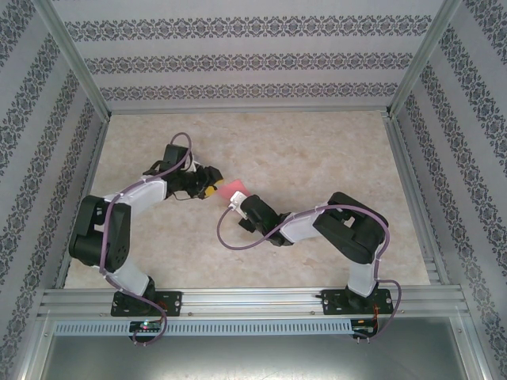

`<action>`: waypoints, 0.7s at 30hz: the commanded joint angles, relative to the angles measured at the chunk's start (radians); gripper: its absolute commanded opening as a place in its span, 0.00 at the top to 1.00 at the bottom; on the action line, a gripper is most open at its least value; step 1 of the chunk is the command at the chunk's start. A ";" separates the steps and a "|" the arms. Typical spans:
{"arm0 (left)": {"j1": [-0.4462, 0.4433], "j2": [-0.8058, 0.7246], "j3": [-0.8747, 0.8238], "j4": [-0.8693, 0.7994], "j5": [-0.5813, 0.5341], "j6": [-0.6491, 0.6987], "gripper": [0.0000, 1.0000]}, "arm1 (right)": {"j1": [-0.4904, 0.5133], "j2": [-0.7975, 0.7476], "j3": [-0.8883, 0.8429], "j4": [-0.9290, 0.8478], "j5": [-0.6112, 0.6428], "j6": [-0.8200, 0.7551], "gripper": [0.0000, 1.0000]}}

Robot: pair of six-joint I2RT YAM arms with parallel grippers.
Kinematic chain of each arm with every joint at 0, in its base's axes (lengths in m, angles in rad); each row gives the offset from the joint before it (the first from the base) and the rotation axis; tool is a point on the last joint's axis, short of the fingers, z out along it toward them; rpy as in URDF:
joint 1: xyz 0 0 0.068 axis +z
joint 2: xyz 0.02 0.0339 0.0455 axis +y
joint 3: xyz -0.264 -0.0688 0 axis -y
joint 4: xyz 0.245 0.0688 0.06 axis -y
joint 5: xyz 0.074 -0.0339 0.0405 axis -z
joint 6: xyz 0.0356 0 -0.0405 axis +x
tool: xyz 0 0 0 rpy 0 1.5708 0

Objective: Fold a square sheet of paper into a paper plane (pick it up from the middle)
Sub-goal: Fold the wing for the fifth time at the center of the table.

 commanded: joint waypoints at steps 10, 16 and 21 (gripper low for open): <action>0.010 -0.084 -0.122 0.027 -0.067 0.029 0.43 | -0.068 -0.055 0.013 -0.060 -0.229 0.172 1.00; 0.008 -0.087 -0.195 0.178 -0.019 0.013 0.44 | -0.126 -0.066 0.032 -0.102 -0.360 0.340 1.00; 0.005 -0.073 -0.235 0.300 0.034 0.015 0.50 | -0.176 -0.063 0.019 -0.050 -0.469 0.484 1.00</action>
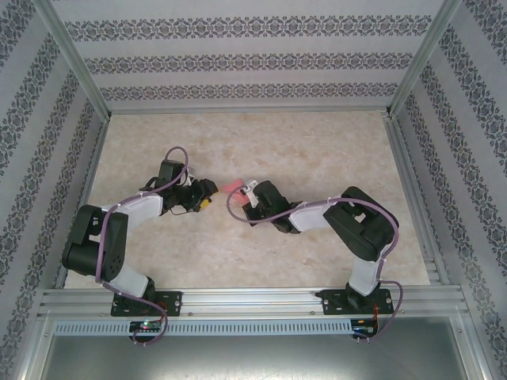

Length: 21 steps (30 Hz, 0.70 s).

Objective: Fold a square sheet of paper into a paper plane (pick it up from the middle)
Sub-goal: Fold the wing for the fifth time at the center of the table.

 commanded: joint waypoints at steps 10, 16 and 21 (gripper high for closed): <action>-0.046 0.067 -0.011 0.247 0.114 0.003 0.57 | -0.111 0.021 0.017 0.119 -0.361 0.380 1.00; -0.080 0.128 0.012 0.308 0.140 -0.016 0.62 | -0.139 0.066 0.047 0.146 -0.466 0.509 1.00; -0.092 0.165 0.033 0.334 0.137 -0.017 0.65 | -0.150 0.122 0.057 0.204 -0.531 0.594 1.00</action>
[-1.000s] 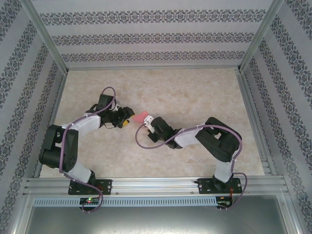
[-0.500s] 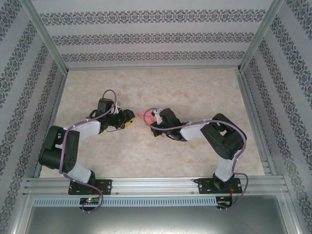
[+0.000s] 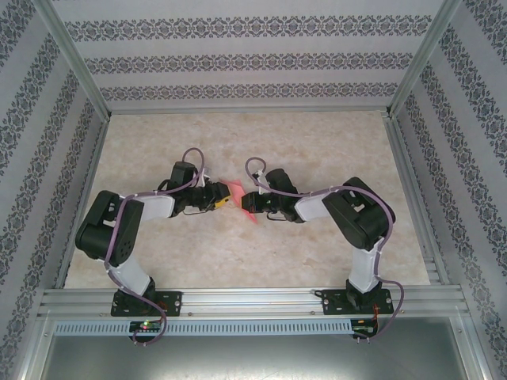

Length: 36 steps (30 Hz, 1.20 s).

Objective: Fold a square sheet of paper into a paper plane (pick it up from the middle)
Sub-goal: Fold the wing for the fifth time at the center of the table.

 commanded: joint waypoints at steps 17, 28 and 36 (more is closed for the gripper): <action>-0.024 0.106 0.041 0.144 0.037 -0.012 0.68 | -0.040 0.088 0.025 0.067 -0.122 0.153 1.00; -0.037 0.162 0.058 0.174 0.017 0.005 0.72 | -0.038 0.098 0.038 0.011 -0.113 0.140 1.00; -0.038 0.193 0.057 0.176 -0.003 0.006 0.75 | -0.030 0.093 0.045 -0.026 -0.111 0.117 0.99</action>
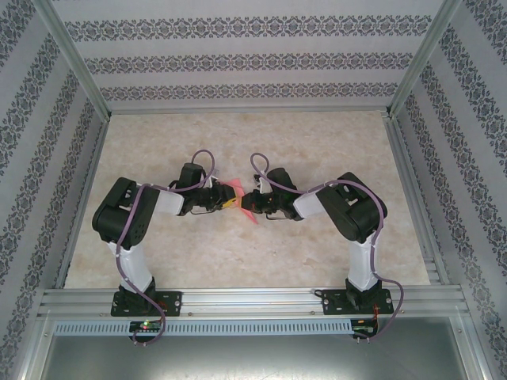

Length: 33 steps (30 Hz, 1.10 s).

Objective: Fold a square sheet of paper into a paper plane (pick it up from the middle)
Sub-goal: Fold the wing for the fifth time at the center of the table.

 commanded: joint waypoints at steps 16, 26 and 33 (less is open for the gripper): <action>-0.011 0.050 0.040 -0.099 -0.073 0.025 0.77 | 0.006 -0.060 0.023 -0.171 -0.009 -0.143 0.78; -0.012 0.074 0.062 -0.164 -0.083 0.031 0.78 | 0.014 -0.174 0.065 -0.446 0.072 -0.387 0.67; -0.012 0.077 0.068 -0.184 -0.083 0.037 0.79 | 0.057 -0.182 0.141 -0.614 0.170 -0.522 0.66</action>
